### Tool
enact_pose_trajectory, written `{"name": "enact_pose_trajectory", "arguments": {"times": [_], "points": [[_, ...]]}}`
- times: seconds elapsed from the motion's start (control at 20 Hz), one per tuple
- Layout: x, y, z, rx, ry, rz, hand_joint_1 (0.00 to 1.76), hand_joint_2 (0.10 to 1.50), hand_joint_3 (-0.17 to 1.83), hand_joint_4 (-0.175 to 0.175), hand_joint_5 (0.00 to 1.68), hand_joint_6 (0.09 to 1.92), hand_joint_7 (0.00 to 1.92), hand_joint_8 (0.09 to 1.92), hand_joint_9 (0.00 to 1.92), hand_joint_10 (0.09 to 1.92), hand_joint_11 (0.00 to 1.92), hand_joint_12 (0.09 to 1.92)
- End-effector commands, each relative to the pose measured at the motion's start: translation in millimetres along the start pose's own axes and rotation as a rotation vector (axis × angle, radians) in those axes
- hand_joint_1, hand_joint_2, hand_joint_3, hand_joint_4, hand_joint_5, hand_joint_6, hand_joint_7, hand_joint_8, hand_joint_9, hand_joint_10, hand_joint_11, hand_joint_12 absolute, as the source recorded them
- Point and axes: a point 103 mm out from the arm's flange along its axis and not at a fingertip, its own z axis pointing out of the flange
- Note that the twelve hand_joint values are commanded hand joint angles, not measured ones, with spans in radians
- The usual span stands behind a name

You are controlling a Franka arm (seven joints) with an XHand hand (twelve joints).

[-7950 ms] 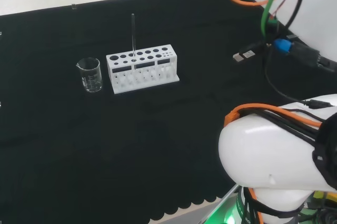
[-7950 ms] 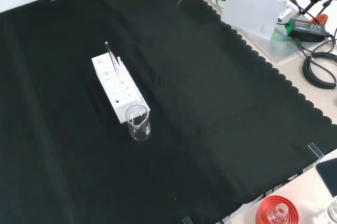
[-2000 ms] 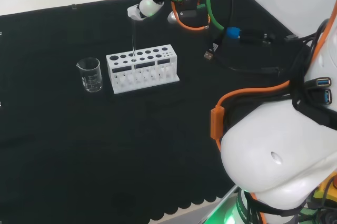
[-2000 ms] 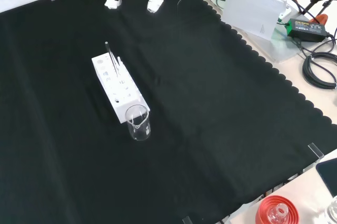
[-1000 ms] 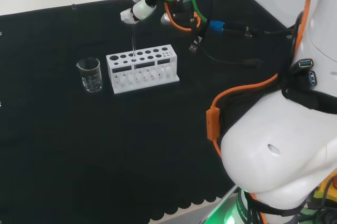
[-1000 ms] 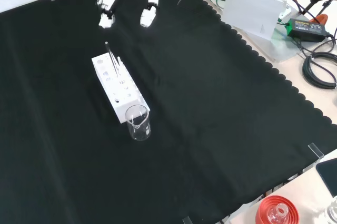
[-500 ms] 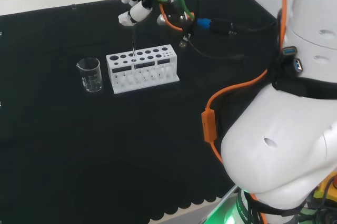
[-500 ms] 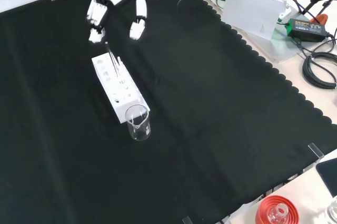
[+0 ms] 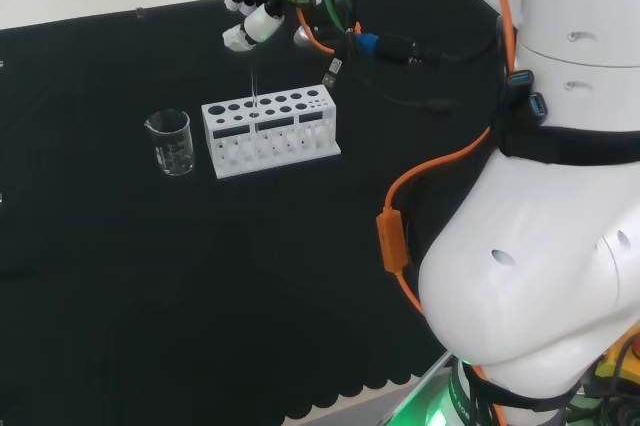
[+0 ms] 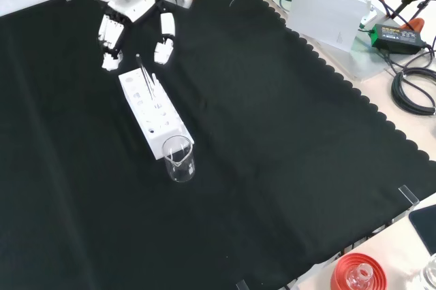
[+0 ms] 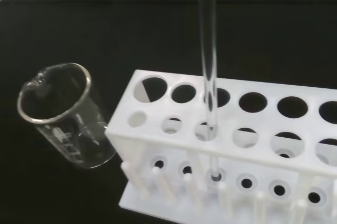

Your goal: Take the glass rod from the white test tube rack.

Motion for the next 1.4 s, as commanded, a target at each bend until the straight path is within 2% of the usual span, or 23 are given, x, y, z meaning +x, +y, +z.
{"name": "enact_pose_trajectory", "arguments": {"times": [0.05,0.25,0.4,0.5,0.7,1.05,1.2,1.4], "points": [[-17.1,5.2,7.4,0.027,0.013,-0.003,0.73,0.67,0.51,-0.16,0.52,0.19,0.55,0.79,0.78,0.71,0.66,1.25],[-18.7,5.4,5.6,0.023,0.02,-0.003,0.82,0.65,0.52,-0.175,0.55,0.41,0.76,0.73,1.0,0.61,0.85,1.18],[-16.7,4.2,4.3,0.005,0.013,-0.007,0.97,0.62,0.55,-0.175,0.66,0.68,0.94,0.69,1.18,0.54,1.04,1.11],[-14.6,4.5,5.3,0.002,0.02,-0.007,1.03,0.6,0.59,-0.175,0.76,0.76,1.04,0.67,1.28,0.49,1.18,1.03],[-11.8,5.6,7.9,0.013,0.027,-0.011,1.07,0.58,0.66,-0.175,0.82,0.79,1.13,0.63,1.4,0.4,1.33,0.93],[-5.0,10.9,10.2,0.03,0.028,-0.029,1.06,0.56,0.72,-0.175,0.79,0.82,1.13,0.63,1.43,0.35,1.35,0.91],[-4.0,9.5,11.5,0.022,0.025,-0.016,1.06,0.56,0.73,-0.175,0.79,0.83,1.14,0.64,1.44,0.35,1.36,0.91],[-0.7,12.3,13.4,0.009,0.051,-0.026,1.15,0.56,0.73,-0.175,0.91,0.79,1.32,0.57,1.58,0.29,1.56,0.75]]}}
